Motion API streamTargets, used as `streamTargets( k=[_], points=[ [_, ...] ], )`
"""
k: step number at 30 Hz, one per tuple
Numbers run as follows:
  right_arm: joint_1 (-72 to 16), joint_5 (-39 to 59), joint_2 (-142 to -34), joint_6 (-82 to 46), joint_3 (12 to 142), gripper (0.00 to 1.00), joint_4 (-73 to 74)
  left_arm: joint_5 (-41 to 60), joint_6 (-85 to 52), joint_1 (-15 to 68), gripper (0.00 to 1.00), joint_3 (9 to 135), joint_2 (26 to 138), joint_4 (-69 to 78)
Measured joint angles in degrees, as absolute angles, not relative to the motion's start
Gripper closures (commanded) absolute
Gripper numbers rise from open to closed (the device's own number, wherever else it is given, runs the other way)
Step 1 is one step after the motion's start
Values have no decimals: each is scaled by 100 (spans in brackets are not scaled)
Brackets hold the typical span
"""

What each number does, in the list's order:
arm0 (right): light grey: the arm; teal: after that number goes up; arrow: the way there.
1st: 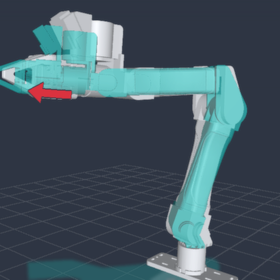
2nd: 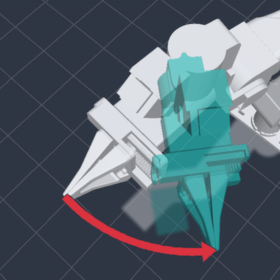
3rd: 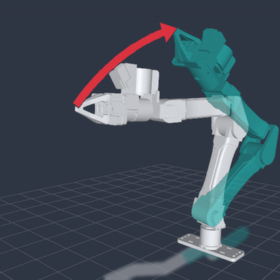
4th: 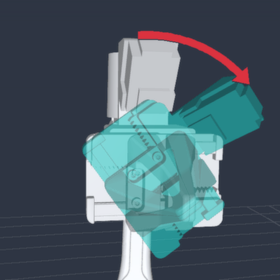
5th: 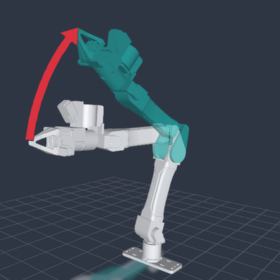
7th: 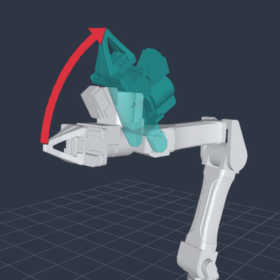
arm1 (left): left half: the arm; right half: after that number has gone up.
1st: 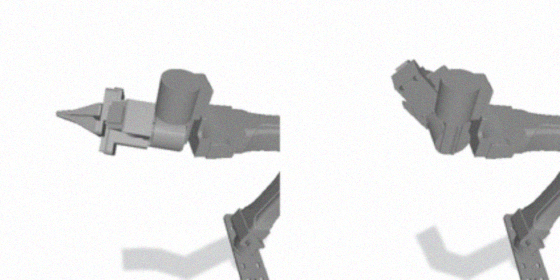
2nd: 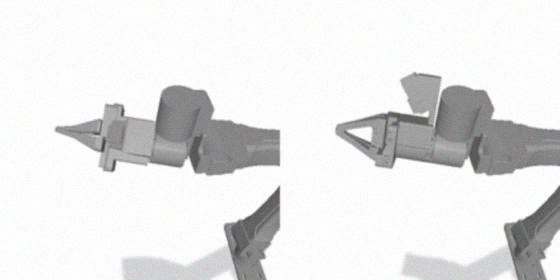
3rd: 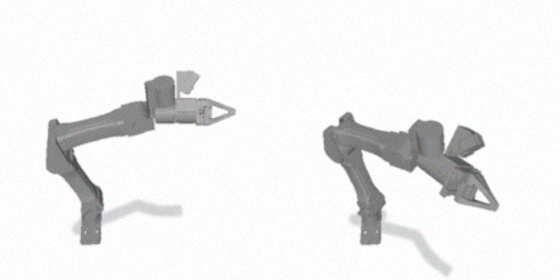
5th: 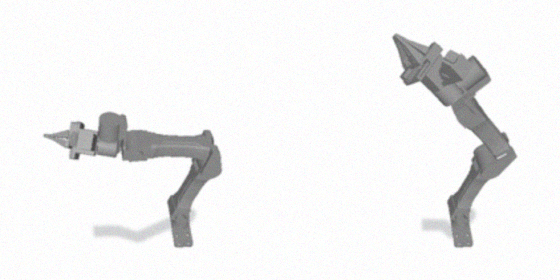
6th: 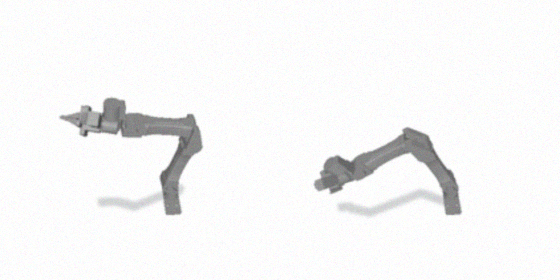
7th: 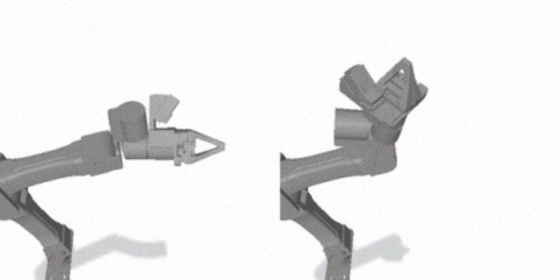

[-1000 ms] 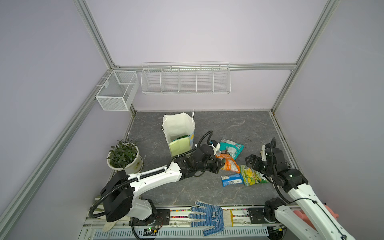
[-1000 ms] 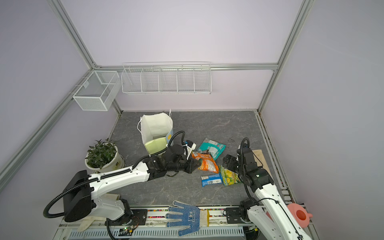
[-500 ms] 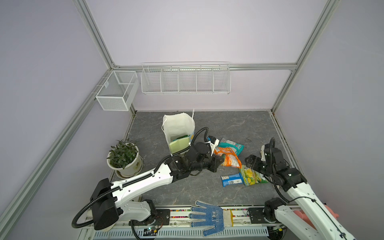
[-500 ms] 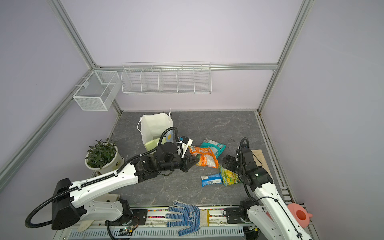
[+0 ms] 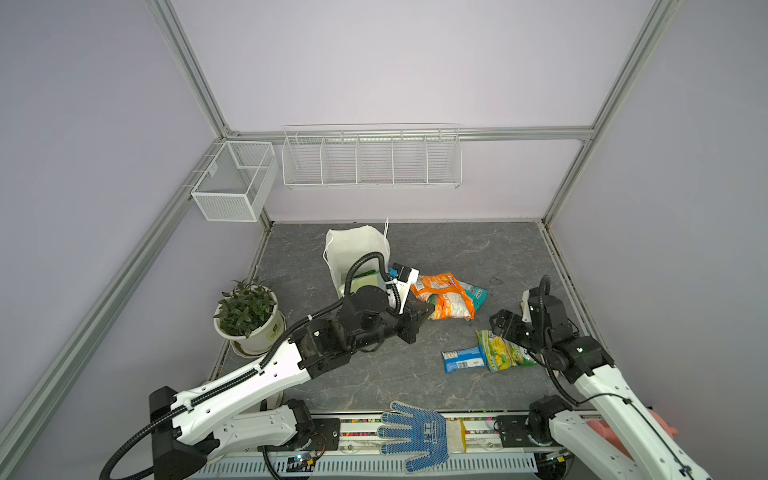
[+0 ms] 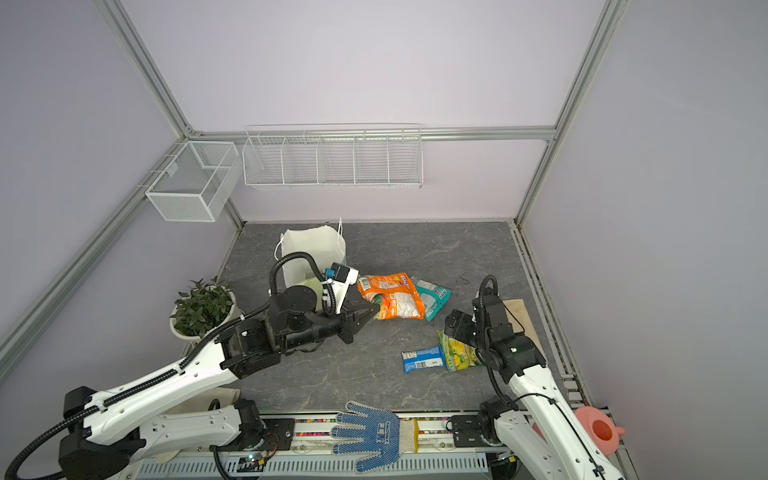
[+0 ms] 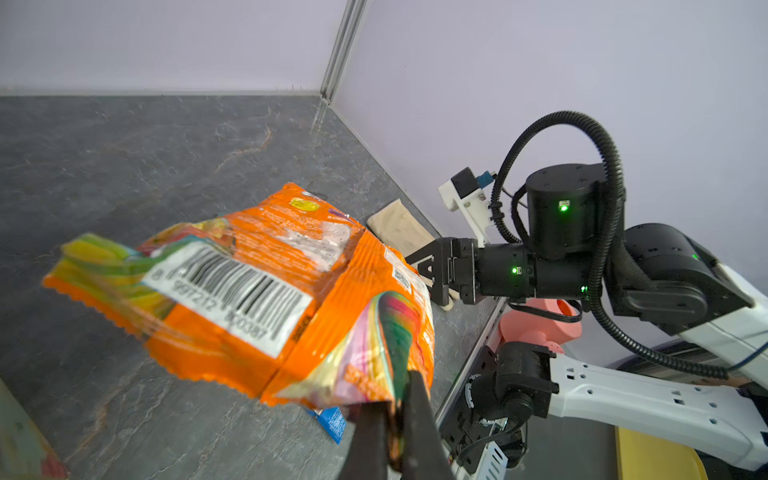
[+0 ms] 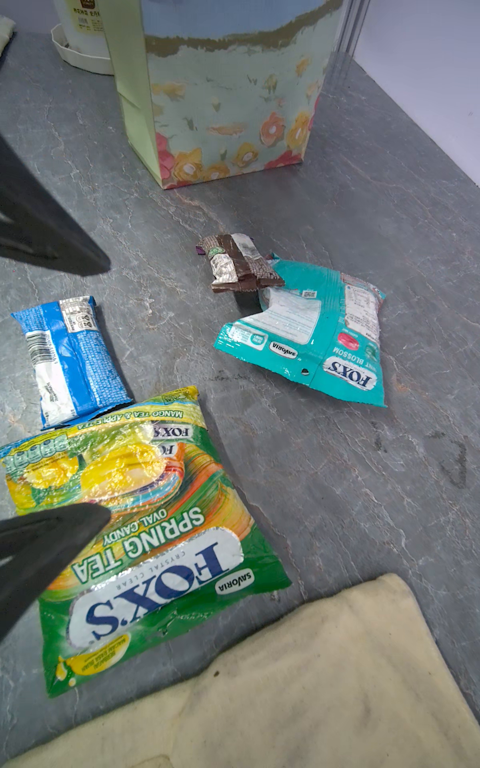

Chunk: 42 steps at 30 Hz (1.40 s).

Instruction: Place the snacks into the paper bag

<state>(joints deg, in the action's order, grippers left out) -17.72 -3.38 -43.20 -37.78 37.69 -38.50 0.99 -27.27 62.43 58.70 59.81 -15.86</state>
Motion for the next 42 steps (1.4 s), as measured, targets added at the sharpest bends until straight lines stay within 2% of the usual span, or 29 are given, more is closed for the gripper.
streamTargets(
  k=[24,42],
  points=[
    [-1772,-207,-4512,-3865,3769,12,-3776,-1535,-1691,6243,100,5870,3966,-2198],
    [-1776,-163,-4619,-3929,3769,11,-3736,-2965,-1260,6243,100,5935,2971,-2609]
  ],
)
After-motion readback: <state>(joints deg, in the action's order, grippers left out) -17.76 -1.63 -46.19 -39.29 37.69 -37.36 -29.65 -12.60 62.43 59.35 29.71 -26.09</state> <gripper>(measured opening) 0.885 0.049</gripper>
